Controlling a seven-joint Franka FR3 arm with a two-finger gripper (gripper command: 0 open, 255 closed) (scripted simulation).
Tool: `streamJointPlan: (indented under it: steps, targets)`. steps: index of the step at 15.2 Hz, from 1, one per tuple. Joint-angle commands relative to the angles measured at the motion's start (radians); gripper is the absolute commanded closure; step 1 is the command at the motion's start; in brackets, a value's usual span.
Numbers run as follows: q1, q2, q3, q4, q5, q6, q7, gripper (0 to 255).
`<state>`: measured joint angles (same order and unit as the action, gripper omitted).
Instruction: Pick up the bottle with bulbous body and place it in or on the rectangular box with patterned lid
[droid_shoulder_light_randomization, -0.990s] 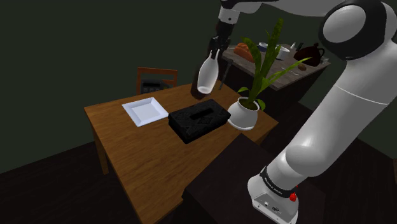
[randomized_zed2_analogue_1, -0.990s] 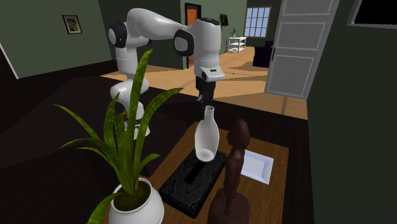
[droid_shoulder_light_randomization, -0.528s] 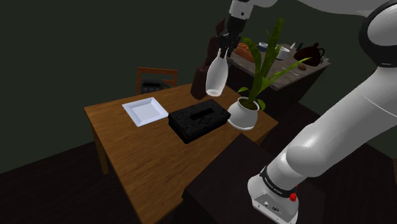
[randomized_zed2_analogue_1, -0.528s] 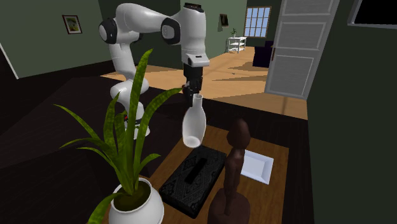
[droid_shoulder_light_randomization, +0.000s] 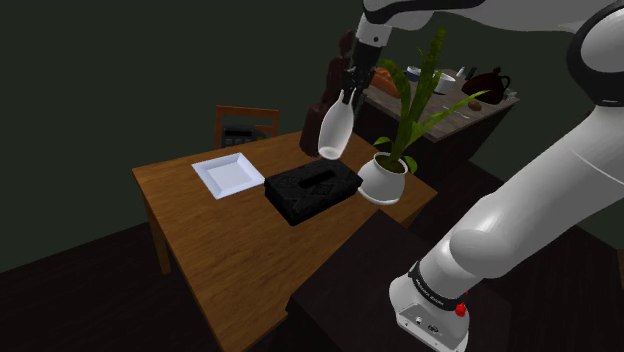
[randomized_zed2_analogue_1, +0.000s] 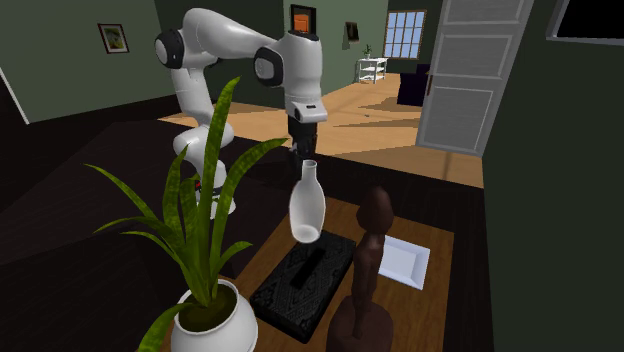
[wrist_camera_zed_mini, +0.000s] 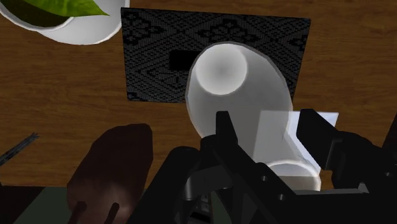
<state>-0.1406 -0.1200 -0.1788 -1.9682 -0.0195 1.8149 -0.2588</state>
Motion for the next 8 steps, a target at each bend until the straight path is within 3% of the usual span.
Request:
streamJointPlan:
  steps: [1, 8]
  targets:
    - [0.0, 0.005, -0.001, -0.022, 0.001, 0.028, -0.001, 255]
    - [-0.001, 0.021, -0.002, -0.099, 0.003, 0.121, -0.003, 255]
